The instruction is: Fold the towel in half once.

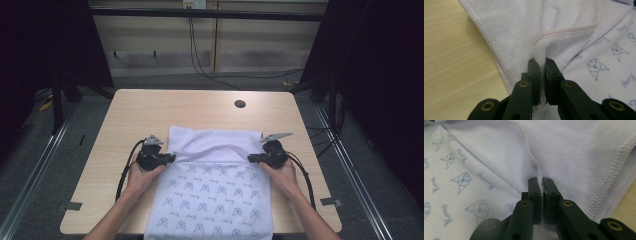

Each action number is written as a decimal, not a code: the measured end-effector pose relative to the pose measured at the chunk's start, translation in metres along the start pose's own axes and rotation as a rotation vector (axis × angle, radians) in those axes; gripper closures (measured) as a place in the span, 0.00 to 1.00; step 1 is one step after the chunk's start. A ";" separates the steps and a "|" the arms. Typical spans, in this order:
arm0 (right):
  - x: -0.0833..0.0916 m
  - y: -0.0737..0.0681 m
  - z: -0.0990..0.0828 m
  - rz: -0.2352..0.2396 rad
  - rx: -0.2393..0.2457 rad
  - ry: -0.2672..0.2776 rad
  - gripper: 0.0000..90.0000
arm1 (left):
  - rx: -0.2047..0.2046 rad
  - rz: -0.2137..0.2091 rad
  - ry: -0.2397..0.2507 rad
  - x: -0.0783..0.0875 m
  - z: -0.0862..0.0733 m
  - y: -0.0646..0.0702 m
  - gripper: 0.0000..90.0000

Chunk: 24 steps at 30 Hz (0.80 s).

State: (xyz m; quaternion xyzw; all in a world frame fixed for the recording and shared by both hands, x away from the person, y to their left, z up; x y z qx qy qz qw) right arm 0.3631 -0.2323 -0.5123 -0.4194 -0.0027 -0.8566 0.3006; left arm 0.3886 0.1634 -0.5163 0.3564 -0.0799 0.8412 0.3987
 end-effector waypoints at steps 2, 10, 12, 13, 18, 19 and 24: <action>-0.009 0.002 0.010 -0.008 0.003 0.005 0.96 | 0.006 0.014 -0.002 0.000 0.001 -0.003 0.94; -0.033 0.005 0.037 -0.030 -0.011 0.006 0.96 | 0.013 0.061 0.019 -0.003 0.006 -0.028 0.94; -0.043 0.008 0.049 -0.058 -0.020 0.018 0.96 | 0.065 0.084 0.021 -0.007 0.011 -0.034 0.94; -0.047 0.010 0.053 -0.063 -0.035 0.026 0.97 | 0.061 0.115 0.027 -0.014 0.016 -0.036 0.94; -0.060 0.020 0.069 -0.107 -0.071 0.043 0.97 | 0.075 0.109 0.044 -0.018 0.020 -0.050 0.94; -0.060 0.020 0.069 -0.107 -0.071 0.043 0.97 | 0.075 0.109 0.044 -0.018 0.020 -0.050 0.94; -0.072 0.026 0.087 -0.157 -0.137 0.039 0.97 | 0.112 0.105 0.053 -0.025 0.028 -0.062 0.94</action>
Point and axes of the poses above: each handheld gripper's, and its own axes: x roughly backward along the jaws, z roughly out of its top, y roughly to its right, the point moved 2 cm from there along -x, roughly forward along the jaws, and after that the axes turned 4 degrees about -x, right-handed, at the moved point
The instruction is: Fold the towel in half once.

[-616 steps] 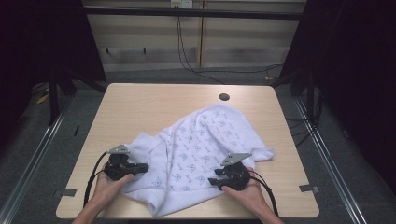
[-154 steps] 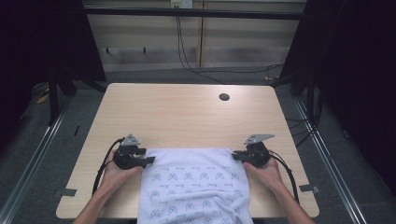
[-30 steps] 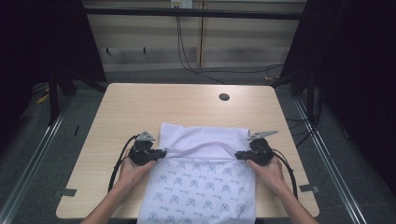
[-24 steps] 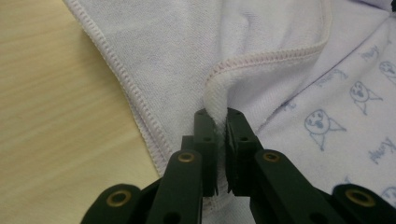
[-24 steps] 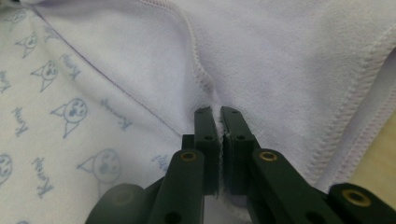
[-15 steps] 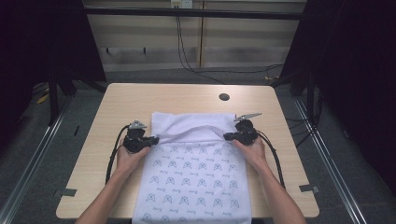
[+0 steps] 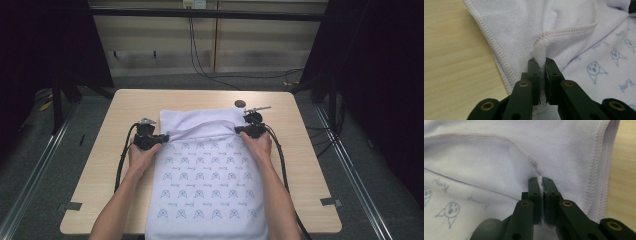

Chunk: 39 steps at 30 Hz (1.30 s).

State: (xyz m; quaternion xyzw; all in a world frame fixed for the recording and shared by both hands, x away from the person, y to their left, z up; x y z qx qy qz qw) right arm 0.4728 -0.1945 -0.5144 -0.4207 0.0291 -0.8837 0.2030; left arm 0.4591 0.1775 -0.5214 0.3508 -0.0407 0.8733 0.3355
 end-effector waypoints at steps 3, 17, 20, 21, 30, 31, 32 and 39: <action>-0.002 -0.002 0.004 -0.027 0.017 -0.002 0.97 | 0.013 -0.001 -0.001 -0.003 0.003 -0.004 0.94; 0.089 -0.004 0.021 0.149 0.060 0.298 0.96 | -0.032 -0.061 0.192 0.099 0.046 0.003 0.94; 0.123 -0.013 0.027 0.169 0.109 0.346 0.96 | -0.059 -0.086 0.252 0.126 0.054 0.015 0.94; 0.123 -0.013 0.027 0.169 0.109 0.346 0.96 | -0.059 -0.086 0.252 0.126 0.054 0.015 0.94; 0.214 -0.038 0.014 0.237 0.240 0.392 0.96 | -0.151 -0.161 0.340 0.193 0.045 0.062 0.94; 0.220 -0.038 0.011 0.242 0.248 0.394 0.96 | -0.151 -0.161 0.340 0.193 0.045 0.062 0.94; 0.226 -0.039 0.009 0.243 0.250 0.393 0.96 | -0.176 -0.173 0.344 0.205 0.048 0.073 0.94; 0.267 -0.052 -0.020 0.284 0.310 0.407 0.96 | -0.250 -0.220 0.350 0.230 0.026 0.095 0.94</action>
Point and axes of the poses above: each handheld gripper's, and its own axes: x roughly backward along the jaws, z roughly out of its top, y roughly to its right, the point moved 2 cm from there along -x, roughly forward along the jaws, and after that the axes turned 4 degrees about -x, right-handed, at the moved point
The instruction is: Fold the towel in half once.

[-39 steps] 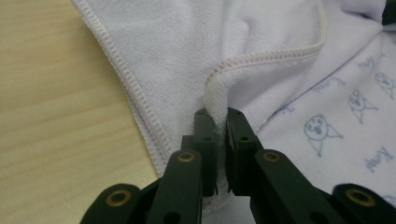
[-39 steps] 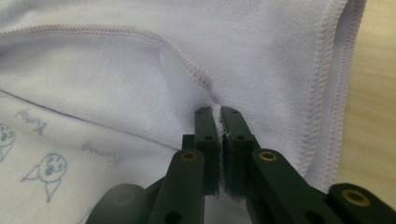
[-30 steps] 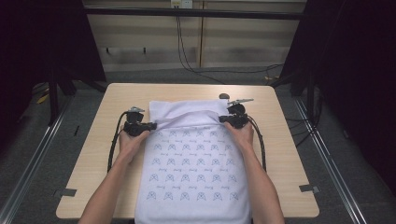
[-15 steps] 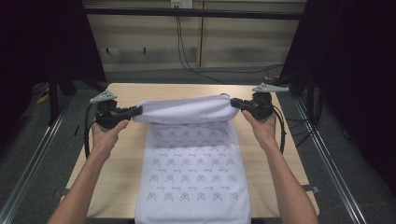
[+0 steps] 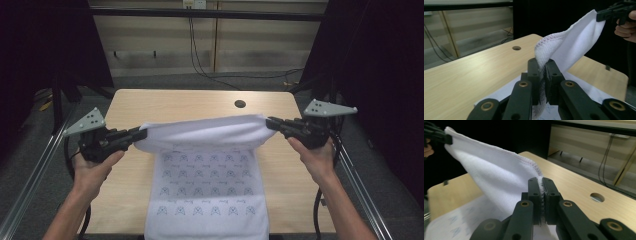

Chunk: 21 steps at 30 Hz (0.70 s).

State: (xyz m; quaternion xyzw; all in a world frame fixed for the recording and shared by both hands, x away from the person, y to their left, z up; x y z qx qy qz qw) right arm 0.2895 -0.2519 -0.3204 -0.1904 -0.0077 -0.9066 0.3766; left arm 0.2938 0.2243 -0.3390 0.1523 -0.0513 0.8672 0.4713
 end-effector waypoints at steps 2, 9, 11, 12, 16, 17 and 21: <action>0.008 -0.012 -0.019 0.023 0.006 -0.019 0.96 | 0.058 -0.017 -0.038 -0.002 -0.029 0.005 0.94; 0.013 -0.045 -0.113 0.060 -0.024 -0.206 0.95 | 0.075 -0.087 -0.157 -0.001 -0.115 0.036 0.94; 0.013 -0.052 -0.128 0.077 -0.019 -0.263 0.95 | 0.073 -0.112 -0.222 -0.003 -0.129 0.040 0.94; 0.013 -0.052 -0.128 0.077 -0.019 -0.263 0.95 | 0.073 -0.112 -0.222 -0.003 -0.129 0.040 0.94; 0.017 -0.060 -0.157 0.142 -0.059 -0.317 0.95 | 0.094 -0.164 -0.258 -0.003 -0.148 0.049 0.93; 0.022 -0.062 -0.169 0.173 -0.075 -0.329 0.95 | 0.057 -0.168 -0.259 0.002 -0.147 0.055 0.93; 0.031 -0.066 -0.179 0.197 -0.086 -0.321 0.94 | 0.032 -0.229 -0.288 0.010 -0.143 0.067 0.92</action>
Point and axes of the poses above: each handheld gripper's, and its own axes: x roughly backward along the jaws, z roughly out of its top, y roughly to its right, the point moved 2 cm from there along -x, roughly forward along the jaws, and after that the axes turned 4 degrees about -x, right-handed, at the moved point
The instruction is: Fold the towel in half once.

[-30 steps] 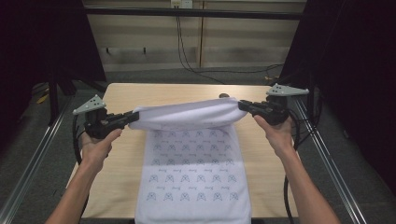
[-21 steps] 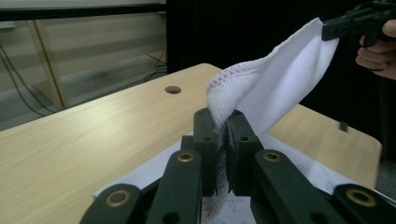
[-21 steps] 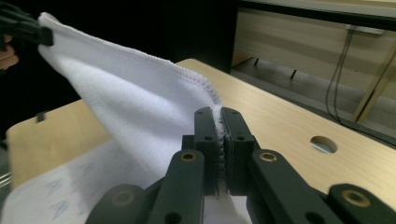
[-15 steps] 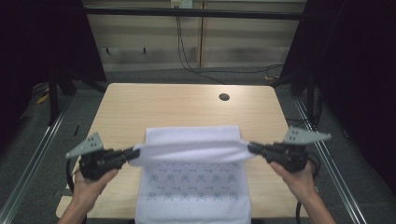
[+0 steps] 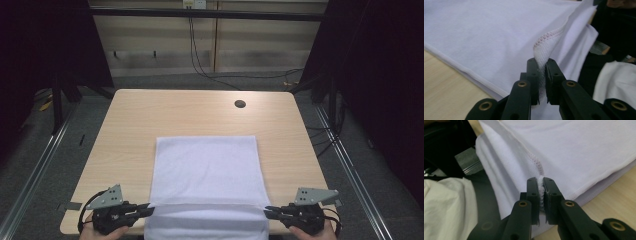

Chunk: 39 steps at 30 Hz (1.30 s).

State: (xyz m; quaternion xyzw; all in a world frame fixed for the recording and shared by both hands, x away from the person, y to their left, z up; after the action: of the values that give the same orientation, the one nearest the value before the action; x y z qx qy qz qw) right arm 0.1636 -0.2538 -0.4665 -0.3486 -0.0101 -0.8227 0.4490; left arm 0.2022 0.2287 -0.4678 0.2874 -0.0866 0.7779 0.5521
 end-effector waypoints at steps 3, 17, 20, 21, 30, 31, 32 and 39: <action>0.000 -0.006 -0.007 0.031 0.013 -0.055 0.89 | -0.013 -0.025 0.010 0.006 -0.006 0.009 0.85; -0.003 0.012 0.017 0.002 -0.011 0.043 0.79 | 0.115 0.065 0.073 -0.006 0.014 -0.055 0.75; -0.025 0.038 0.039 -0.026 -0.019 0.037 0.78 | 0.132 0.091 0.034 -0.033 0.029 -0.083 0.75; -0.042 0.057 0.053 -0.062 -0.018 0.011 0.77 | 0.140 0.100 0.010 -0.043 0.033 -0.092 0.75; -0.112 0.108 0.081 -0.172 -0.009 -0.086 0.65 | 0.130 0.237 -0.100 -0.094 0.047 -0.142 0.66; -0.112 0.108 0.081 -0.172 -0.009 -0.086 0.65 | 0.130 0.237 -0.100 -0.094 0.047 -0.142 0.66; -0.119 0.109 0.083 -0.197 0.009 -0.095 0.63 | 0.127 0.255 -0.121 -0.096 0.038 -0.145 0.66; -0.129 0.113 0.081 -0.231 0.031 -0.123 0.64 | 0.111 0.231 -0.117 -0.092 0.033 -0.138 0.69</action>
State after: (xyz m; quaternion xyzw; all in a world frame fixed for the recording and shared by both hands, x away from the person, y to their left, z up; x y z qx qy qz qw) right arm 0.3392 -0.2003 -0.5141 -0.3880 -0.0905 -0.8456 0.3552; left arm 0.3598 0.1906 -0.5157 0.3502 -0.1081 0.8219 0.4360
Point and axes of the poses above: each handheld gripper's, and its own axes: x roughly backward along the jaws, z roughly out of its top, y roughly to its right, the point moved 2 cm from there along -x, roughly forward along the jaws, and after that the axes turned 4 degrees about -x, right-handed, at the moved point
